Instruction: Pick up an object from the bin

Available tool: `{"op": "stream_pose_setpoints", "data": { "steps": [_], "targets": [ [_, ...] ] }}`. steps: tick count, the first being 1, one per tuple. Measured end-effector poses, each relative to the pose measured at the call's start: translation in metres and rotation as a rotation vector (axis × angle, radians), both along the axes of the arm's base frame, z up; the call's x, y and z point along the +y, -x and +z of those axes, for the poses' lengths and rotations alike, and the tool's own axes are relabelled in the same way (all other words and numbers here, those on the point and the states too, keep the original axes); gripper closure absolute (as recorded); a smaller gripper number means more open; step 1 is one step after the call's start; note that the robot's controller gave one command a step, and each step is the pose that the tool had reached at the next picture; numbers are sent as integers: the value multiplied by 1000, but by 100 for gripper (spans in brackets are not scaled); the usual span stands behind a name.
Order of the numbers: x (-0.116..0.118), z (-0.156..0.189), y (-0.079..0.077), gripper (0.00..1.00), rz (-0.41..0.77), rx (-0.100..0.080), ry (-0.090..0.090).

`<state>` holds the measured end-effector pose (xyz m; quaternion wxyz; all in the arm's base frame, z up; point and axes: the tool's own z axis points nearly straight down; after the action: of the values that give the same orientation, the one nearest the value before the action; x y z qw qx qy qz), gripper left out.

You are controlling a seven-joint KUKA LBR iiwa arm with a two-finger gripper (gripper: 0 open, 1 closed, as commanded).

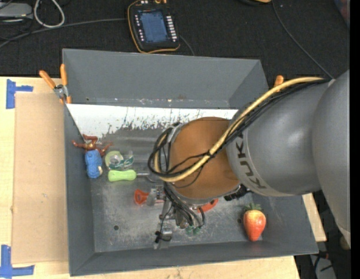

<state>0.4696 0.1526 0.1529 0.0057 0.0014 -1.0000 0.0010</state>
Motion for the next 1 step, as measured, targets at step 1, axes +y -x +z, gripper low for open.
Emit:
{"op": "stream_pose_setpoints", "data": {
  "steps": [1],
  "targets": [
    [-1,4,-2,0,-6,-8,-2]
  ]
}}
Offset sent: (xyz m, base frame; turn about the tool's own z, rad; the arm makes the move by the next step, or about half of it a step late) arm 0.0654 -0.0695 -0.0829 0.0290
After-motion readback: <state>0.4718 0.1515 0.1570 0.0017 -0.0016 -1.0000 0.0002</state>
